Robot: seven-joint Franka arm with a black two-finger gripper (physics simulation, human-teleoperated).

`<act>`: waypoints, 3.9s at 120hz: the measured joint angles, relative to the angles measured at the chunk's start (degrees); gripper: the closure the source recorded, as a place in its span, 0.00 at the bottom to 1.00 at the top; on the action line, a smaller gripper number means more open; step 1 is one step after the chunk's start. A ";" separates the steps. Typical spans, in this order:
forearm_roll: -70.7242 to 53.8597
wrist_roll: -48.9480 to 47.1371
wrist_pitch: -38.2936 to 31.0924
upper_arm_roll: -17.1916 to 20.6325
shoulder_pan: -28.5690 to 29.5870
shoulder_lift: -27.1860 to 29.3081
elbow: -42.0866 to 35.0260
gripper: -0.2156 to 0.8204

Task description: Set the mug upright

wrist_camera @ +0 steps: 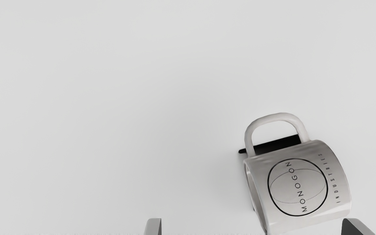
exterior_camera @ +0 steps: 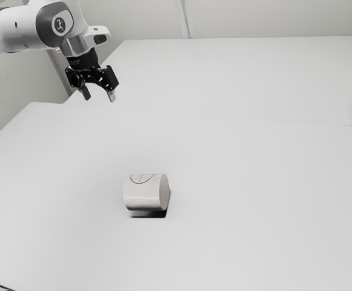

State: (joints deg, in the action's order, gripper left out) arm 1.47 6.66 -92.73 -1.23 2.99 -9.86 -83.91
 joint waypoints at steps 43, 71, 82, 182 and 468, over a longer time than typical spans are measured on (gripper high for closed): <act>2.10 -0.33 0.34 -0.03 -0.05 0.48 -2.18 0.21; 15.07 0.26 -0.84 -2.07 2.51 5.34 -14.93 0.21; 20.83 1.89 -3.60 -2.43 4.08 6.37 -21.68 0.21; 61.12 34.37 -6.07 -6.59 9.55 -1.39 -43.68 0.21; 3.34 9.36 -34.95 2.87 -4.91 9.22 -43.53 0.48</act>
State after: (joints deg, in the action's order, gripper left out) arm 4.82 16.02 -127.67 1.64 -1.92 -0.64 -127.44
